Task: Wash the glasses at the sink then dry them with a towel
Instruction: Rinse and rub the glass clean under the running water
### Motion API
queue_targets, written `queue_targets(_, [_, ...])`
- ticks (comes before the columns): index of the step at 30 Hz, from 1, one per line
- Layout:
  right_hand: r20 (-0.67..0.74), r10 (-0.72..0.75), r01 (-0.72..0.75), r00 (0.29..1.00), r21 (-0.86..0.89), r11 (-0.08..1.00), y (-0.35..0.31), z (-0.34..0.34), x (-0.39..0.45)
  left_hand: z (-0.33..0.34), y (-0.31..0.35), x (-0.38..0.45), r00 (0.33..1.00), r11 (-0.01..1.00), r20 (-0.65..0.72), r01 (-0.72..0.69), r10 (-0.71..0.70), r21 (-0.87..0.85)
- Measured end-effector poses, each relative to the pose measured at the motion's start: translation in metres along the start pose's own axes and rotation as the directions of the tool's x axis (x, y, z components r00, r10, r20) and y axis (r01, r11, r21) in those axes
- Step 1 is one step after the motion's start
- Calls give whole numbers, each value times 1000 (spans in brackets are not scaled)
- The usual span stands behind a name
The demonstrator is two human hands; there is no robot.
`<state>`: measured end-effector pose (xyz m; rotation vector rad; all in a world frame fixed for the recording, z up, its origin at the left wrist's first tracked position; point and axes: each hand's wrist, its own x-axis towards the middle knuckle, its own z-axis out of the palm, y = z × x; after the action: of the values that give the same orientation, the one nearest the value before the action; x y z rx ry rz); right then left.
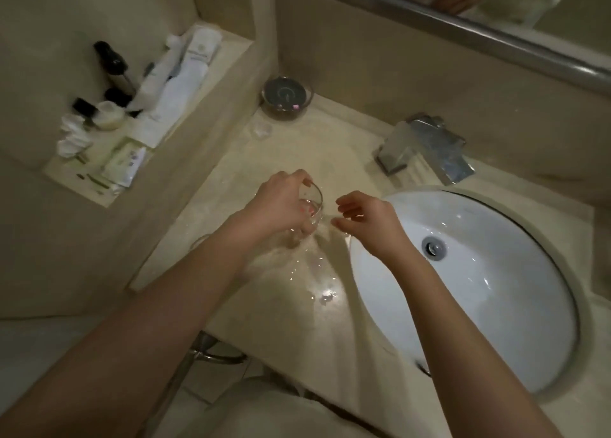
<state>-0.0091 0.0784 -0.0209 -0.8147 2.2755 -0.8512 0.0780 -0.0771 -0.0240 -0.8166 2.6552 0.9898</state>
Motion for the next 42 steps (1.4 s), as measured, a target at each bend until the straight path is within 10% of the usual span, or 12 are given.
queue_targets(5, [-360, 117, -37, 926, 222, 974, 36, -60, -10, 23, 57, 19, 998, 992, -27, -61, 59, -109])
queue_targets(9, [-660, 306, 33, 686, 448, 893, 61, -105, 9, 50, 91, 34, 995, 985, 35, -87, 93, -150])
queue_targets(18, [-395, 415, -8, 820, 716, 698, 104, -129, 80, 106, 122, 65, 993, 950, 114, 12, 25, -313])
queue_targets(37, [-341, 444, 34, 829, 823, 568, 134, -126, 99, 127, 128, 98, 983, 813, 181, 132, -33, -567])
queue_targets(42, [108, 695, -447, 710, 832, 327, 168, -82, 64, 128, 124, 101, 971, 690, 237, 190, -28, -698])
